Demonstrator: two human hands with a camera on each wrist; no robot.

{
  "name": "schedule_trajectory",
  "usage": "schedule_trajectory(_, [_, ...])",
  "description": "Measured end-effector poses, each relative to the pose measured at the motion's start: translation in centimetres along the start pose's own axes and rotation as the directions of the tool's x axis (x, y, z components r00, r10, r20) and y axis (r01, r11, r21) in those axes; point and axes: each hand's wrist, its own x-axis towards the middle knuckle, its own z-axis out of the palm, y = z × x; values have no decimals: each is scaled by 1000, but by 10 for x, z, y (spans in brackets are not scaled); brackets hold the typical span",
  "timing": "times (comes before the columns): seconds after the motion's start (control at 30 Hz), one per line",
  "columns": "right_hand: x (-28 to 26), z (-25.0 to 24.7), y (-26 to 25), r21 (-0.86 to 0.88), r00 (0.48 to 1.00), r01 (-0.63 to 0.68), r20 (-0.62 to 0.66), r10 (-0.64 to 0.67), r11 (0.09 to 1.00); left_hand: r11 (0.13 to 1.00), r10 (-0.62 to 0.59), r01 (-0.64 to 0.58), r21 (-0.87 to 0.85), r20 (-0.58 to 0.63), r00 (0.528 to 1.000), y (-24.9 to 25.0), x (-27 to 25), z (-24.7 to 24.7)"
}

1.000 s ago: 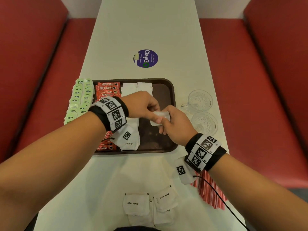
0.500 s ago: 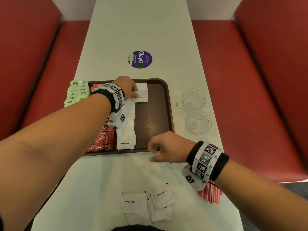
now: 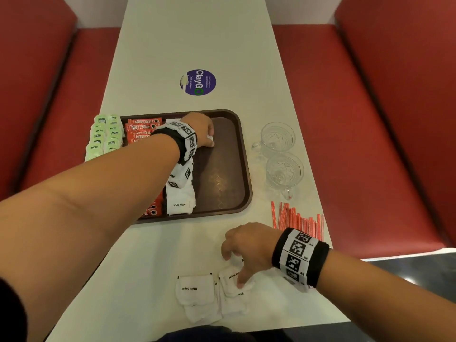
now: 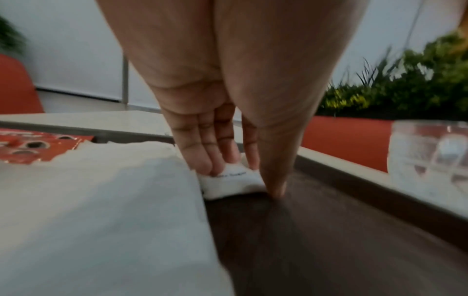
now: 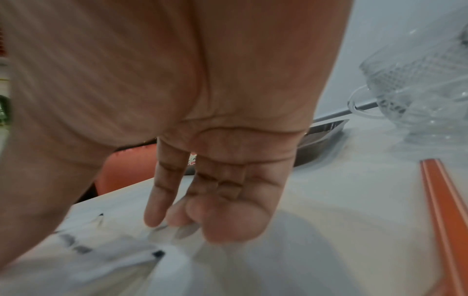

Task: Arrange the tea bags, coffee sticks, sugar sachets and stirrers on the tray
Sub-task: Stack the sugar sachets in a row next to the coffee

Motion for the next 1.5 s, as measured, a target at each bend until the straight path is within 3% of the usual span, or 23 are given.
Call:
schedule_trajectory(0.2, [-1,7,-4,-47,1000,-16,-20,15,999,998,-4,2,58,24,1000,7,-3,-3])
schedule_trajectory(0.37, [-2,6,-4,-24,998,-35,-57,33,999,992,81,-92,-87,-121,989,18,-50,-13])
schedule_trajectory(0.47, [-2,4,-4,-1,993,-64,-98,64,998,972,139,-163,-171,-145,980,30,-97,-10])
schedule_trajectory(0.63, [-8,5,0,60,969,-122,-207,132,991,953,256,-251,-169,7,967,42,-165,23])
schedule_trajectory(0.8, [-27,0,8,147,937,-204,-257,237,968,941,338,-325,-94,204,919,54,-201,68])
schedule_trajectory(0.9, [-35,-3,11,261,917,-214,-278,286,941,930,365,-361,-62,238,900,69,-210,88])
schedule_trajectory(1.03, [-40,-6,15,189,895,-254,-326,304,949,922,383,-386,-44,259,887,85,-211,100])
schedule_trajectory(1.27, [-41,-1,20,239,888,-290,-293,354,927,913,382,-409,14,330,864,89,-206,98])
schedule_trajectory(1.37, [-42,1,20,316,888,-247,-305,345,916,923,375,-385,-10,248,893,79,-205,93])
schedule_trajectory(1.5, [-42,-1,18,373,872,-157,-381,306,914,939,317,-311,-149,20,948,62,-201,69])
